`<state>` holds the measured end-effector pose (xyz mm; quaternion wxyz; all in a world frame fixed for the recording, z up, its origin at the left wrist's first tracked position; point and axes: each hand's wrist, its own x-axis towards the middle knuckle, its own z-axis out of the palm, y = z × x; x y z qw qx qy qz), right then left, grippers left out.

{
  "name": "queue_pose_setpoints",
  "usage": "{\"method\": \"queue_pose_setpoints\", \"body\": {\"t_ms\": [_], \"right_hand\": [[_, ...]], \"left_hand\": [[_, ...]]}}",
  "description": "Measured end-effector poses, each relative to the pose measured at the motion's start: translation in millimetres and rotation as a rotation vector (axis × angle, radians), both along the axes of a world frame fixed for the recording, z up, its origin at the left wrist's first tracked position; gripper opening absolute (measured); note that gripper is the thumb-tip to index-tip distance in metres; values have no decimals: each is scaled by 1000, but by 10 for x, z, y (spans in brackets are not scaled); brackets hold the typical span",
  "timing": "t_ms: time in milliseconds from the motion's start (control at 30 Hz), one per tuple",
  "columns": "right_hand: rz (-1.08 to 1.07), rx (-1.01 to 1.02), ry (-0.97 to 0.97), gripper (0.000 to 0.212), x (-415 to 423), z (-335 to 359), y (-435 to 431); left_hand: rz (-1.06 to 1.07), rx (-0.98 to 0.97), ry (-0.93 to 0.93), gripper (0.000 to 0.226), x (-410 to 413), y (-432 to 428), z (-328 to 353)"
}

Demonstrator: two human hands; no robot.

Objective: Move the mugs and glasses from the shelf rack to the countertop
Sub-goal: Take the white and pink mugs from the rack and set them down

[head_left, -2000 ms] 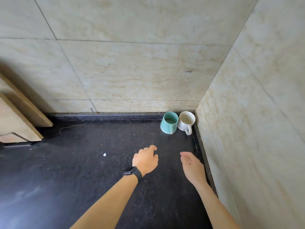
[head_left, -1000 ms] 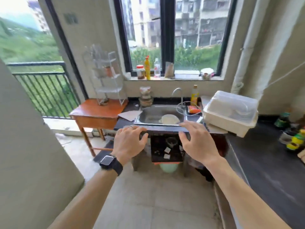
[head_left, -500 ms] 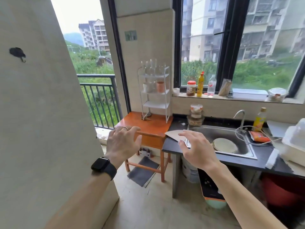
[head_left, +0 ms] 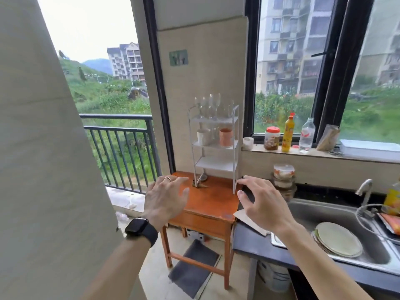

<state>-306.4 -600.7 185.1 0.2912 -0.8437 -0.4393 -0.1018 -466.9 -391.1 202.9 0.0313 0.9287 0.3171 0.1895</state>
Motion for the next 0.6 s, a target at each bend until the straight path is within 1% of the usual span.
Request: {"method": "queue_pose_setpoints", "body": {"t_ms": [167, 333, 600], "right_hand": [[-38, -31, -15, 38, 749, 78, 744], [-58, -30, 47, 37, 1348, 44, 1362], [-161, -72, 81, 39, 2206, -124, 2465]], "left_hand": [[-22, -9, 4, 44, 733, 767, 62], [-64, -13, -23, 43, 1324, 1494, 81], [-128, -53, 3, 40, 2419, 2799, -115]]}}
